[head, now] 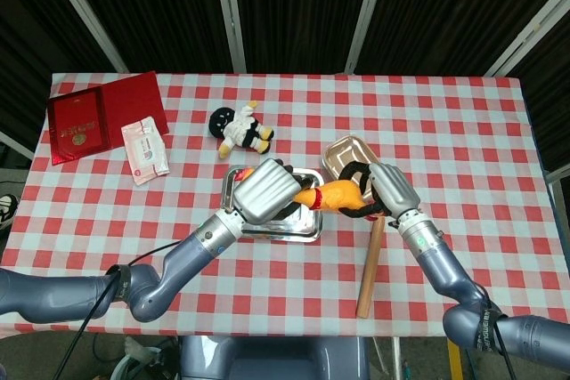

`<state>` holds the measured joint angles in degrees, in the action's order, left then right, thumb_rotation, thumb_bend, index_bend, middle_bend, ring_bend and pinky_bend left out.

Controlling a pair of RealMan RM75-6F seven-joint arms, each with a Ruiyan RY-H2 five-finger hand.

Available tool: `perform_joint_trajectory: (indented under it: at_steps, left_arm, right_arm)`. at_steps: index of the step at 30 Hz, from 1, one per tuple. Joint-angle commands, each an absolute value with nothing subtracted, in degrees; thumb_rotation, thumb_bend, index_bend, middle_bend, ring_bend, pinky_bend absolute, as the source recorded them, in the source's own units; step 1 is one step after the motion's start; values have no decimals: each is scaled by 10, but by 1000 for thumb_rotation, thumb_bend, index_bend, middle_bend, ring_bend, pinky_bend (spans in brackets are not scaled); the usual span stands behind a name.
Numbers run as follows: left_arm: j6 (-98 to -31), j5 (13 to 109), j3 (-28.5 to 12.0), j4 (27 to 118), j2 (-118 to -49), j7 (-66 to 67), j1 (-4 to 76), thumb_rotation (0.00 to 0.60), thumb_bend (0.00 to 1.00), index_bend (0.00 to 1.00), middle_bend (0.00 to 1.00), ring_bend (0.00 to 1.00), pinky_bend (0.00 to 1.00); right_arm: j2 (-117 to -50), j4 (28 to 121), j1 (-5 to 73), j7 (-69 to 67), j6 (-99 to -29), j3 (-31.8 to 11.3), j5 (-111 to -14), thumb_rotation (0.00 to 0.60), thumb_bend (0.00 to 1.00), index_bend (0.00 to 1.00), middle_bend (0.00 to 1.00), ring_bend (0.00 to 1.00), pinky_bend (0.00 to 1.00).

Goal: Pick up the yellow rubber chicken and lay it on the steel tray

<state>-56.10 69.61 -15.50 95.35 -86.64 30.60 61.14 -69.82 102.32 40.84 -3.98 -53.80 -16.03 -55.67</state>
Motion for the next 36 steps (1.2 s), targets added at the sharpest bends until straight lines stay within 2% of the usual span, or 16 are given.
perform_joint_trajectory:
  at_steps: [1, 3, 5, 9, 11, 13, 14, 16, 18, 21, 24, 36]
  left_arm:
    - [-562, 696, -155, 953, -867, 305, 612, 600, 615, 642, 669, 592, 642]
    - [-562, 695, -154, 952, -867, 304, 612, 600, 614, 641, 669, 592, 642]
    - [-563, 696, -153, 951, -868, 304, 612, 600, 612, 639, 669, 592, 642]
    - [-566, 697, -153, 949, -871, 302, 613, 600, 610, 636, 669, 592, 642]
    - [-570, 697, -154, 945, -873, 302, 613, 600, 610, 636, 669, 592, 642]
    - [-572, 697, -154, 940, -875, 304, 613, 600, 609, 636, 668, 592, 642]
    - [-572, 696, -155, 938, -876, 304, 614, 600, 608, 635, 667, 592, 642]
    - [-574, 695, -155, 933, -878, 306, 614, 600, 608, 635, 667, 592, 642]
    - [-578, 696, -156, 928, -880, 309, 615, 600, 607, 635, 668, 592, 642]
    - [-584, 697, -158, 918, -885, 316, 617, 600, 608, 636, 668, 592, 642]
    - [-586, 695, -159, 908, -890, 321, 619, 600, 608, 636, 668, 592, 642]
    - [-588, 702, -156, 892, -901, 333, 626, 600, 608, 636, 668, 592, 642]
  right_arm:
    - [-700, 1021, 407, -37, -541, -161, -560, 600, 498, 878, 728, 767, 864]
    - [-701, 1021, 407, -36, -542, -162, -561, 600, 555, 959, 794, 835, 928]
    - [-706, 1018, 406, -31, -551, -163, -562, 600, 591, 997, 845, 885, 976]
    - [-711, 1018, 405, -28, -560, -166, -562, 600, 605, 1000, 889, 922, 1000]
    - [-708, 1021, 403, -29, -558, -166, -565, 600, 605, 983, 888, 888, 986]
    - [-705, 1023, 401, -32, -555, -163, -574, 600, 604, 868, 833, 783, 903]
    - [-701, 1024, 400, -36, -550, -161, -579, 600, 591, 756, 765, 706, 831]
    - [-691, 1028, 399, -48, -534, -158, -591, 600, 494, 537, 602, 546, 684]
    - [-674, 1030, 400, -65, -507, -153, -605, 600, 305, 259, 383, 337, 500]
    - [-651, 1030, 403, -92, -468, -149, -623, 600, 145, 24, 178, 140, 322]
    - [-637, 1029, 404, -111, -446, -145, -641, 600, 97, 0, 102, 69, 254]
    - [-623, 1023, 400, -148, -441, -145, -669, 600, 90, 0, 87, 58, 251]
